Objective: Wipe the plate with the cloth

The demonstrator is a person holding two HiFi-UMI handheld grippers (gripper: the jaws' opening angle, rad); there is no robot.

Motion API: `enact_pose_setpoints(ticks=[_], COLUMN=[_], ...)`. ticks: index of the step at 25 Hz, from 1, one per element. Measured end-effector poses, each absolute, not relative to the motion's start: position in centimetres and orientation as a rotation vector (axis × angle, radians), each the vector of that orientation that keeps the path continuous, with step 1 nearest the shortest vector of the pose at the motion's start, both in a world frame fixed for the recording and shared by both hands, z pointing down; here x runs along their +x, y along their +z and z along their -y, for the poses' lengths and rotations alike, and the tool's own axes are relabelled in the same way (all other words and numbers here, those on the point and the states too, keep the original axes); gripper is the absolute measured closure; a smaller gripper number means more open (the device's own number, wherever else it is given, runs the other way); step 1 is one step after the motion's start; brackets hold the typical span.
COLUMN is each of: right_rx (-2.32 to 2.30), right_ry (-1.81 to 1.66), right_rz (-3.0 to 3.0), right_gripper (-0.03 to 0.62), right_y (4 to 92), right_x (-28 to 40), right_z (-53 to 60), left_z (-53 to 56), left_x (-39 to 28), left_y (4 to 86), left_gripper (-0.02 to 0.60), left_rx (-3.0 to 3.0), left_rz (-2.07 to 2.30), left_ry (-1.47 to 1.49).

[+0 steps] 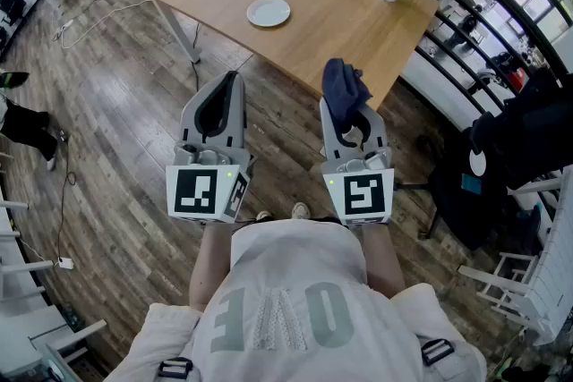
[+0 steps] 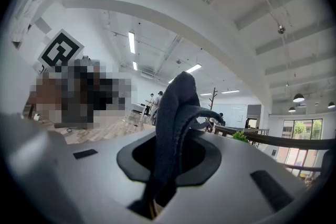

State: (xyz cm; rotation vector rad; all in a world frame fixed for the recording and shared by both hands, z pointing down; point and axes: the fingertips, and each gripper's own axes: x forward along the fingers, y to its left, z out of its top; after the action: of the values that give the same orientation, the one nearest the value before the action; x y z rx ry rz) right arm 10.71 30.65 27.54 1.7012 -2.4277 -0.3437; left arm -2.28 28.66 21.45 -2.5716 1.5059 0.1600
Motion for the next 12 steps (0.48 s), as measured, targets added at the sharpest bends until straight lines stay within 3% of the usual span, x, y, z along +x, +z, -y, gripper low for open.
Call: enact_pose_setpoints(ticks=[12], right_rx=[1.717], right_ry=[-0.333], right_rz=[2.451], right_gripper=[0.539], right_y=[27.49], right_x=[11.20], right_z=[-30.34], left_z=[-28.52], left_x=[-3.25], left_y=[21.76], left_gripper=[0.574], left_rx=[-2.546], left_rz=[-1.556], left_ry=[0.166])
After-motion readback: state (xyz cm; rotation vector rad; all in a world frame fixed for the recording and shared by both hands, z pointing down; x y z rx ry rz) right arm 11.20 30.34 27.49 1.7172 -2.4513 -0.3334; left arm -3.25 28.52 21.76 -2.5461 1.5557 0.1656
